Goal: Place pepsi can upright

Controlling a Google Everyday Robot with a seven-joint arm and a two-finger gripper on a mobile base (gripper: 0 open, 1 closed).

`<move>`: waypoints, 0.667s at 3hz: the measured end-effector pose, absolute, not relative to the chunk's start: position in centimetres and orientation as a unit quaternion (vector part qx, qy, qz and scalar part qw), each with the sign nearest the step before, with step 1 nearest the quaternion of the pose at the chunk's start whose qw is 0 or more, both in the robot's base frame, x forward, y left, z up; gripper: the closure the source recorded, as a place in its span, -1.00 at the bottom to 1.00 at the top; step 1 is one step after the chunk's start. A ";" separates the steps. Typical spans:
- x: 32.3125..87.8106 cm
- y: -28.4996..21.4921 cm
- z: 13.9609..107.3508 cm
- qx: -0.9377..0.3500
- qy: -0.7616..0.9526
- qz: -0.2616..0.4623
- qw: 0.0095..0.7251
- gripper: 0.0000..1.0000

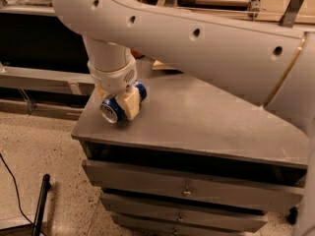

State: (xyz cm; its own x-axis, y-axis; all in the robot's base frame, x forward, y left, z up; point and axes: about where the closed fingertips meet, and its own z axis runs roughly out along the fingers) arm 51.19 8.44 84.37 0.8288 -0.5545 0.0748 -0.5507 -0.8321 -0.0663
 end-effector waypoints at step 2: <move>54.1 3.8 90.1 -0.938 0.330 -0.010 0.105 1.00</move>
Offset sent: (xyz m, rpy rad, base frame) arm 0.0679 -0.0741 0.1148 0.4483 0.1526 -0.1872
